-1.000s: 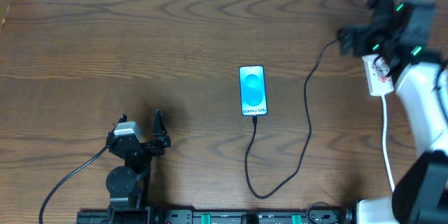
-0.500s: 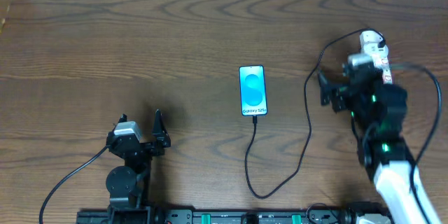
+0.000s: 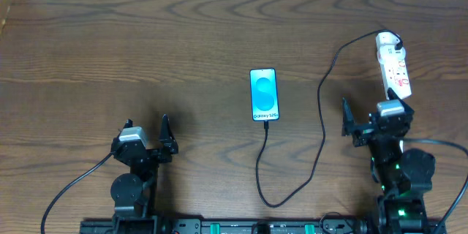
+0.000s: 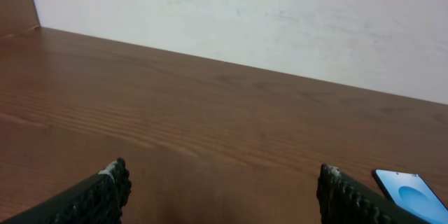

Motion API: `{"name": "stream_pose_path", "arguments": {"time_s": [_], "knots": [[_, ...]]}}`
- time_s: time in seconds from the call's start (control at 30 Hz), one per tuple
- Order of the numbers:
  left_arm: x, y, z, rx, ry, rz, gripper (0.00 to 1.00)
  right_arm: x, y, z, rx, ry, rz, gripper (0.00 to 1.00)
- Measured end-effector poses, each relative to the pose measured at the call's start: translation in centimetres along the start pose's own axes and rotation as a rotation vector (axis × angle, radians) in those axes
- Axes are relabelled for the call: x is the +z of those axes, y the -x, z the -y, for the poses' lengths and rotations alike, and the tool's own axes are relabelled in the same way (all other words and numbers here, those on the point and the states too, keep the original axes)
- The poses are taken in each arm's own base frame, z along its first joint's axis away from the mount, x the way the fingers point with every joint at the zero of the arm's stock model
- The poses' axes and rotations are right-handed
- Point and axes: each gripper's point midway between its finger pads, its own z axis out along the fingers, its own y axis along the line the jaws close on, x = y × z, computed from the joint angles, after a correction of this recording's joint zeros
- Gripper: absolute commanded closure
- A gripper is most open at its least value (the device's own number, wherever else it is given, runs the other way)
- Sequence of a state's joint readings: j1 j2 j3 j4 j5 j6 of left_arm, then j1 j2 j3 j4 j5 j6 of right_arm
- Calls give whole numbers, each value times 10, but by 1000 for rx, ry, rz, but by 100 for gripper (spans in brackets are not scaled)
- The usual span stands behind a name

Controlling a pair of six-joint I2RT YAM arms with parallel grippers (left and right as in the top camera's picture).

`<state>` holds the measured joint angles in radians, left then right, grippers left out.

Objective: Plug charger to phone and switch on socket

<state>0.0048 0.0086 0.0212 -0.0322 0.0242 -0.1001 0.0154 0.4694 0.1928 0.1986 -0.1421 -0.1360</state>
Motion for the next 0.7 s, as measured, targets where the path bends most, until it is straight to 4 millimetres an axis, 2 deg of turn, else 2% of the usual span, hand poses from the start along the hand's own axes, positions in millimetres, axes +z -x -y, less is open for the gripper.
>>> {"name": "stream_pose_path", "arguments": {"time_s": [0.2,0.43,0.63,0.67,0.7], "knots": [[0,0,0,0,0,0,13,-12,-14,-1,-5,-21,40,3],[0,0,0,0,0,0,13,-21,-45,-2,15,-42,3,10],[0,0,0,0,0,0,13,-27,-54,1,26,-71,-24,9],[0,0,0,0,0,0,13,-28,-54,2,28,-73,-24,12],[0,0,0,0,0,0,13,-30,-55,2,29,-77,-28,12]]}}
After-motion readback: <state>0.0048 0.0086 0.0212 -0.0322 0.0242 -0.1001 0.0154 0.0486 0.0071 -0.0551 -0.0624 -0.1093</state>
